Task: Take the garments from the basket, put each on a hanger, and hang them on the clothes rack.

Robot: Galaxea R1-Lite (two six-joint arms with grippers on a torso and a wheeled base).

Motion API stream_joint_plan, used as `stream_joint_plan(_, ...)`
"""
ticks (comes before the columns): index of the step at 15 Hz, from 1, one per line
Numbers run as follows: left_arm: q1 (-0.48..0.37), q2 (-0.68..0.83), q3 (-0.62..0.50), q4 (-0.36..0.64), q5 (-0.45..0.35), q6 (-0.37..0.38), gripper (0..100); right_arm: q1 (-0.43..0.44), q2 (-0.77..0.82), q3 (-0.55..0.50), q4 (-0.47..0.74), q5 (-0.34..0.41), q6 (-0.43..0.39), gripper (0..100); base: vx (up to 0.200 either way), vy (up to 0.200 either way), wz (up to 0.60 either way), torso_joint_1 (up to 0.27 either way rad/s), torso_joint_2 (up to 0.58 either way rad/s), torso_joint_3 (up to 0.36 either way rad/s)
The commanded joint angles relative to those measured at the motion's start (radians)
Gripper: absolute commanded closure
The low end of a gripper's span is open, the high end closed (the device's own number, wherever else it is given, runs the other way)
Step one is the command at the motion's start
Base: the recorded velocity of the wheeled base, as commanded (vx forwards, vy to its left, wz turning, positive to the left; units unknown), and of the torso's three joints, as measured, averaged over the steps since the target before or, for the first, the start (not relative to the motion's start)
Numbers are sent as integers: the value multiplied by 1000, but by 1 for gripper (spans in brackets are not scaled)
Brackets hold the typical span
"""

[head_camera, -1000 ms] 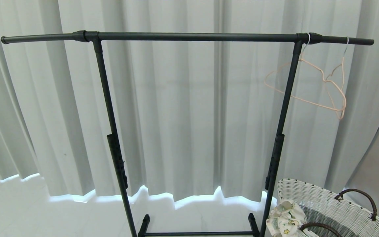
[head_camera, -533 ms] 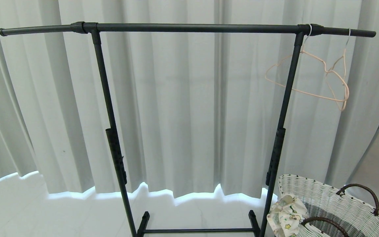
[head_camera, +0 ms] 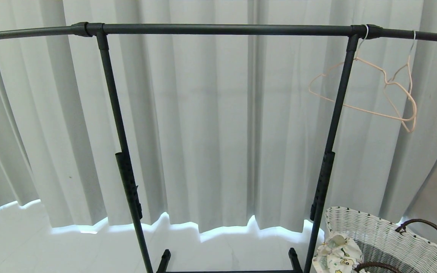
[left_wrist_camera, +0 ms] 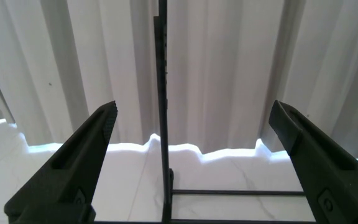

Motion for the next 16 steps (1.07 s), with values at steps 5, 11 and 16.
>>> stream_joint_plan(5, 0, 0, 0, 0, 0, 0, 0, 68, 284, -278, 10, 77, 47, 0, 0, 0, 0, 0, 0, 0)
stream_joint_plan(11, 0, 0, 0, 0, 0, 0, 0, -93, 1100, -397, 7, -43, -452, 0, 0, 0, 0, 0, 0, 0)
stream_joint_plan(16, 0, 0, 0, 0, 0, 0, 0, -93, 1410, -281, -74, -50, -599, 0, 0, 0, 0, 0, 0, 0)
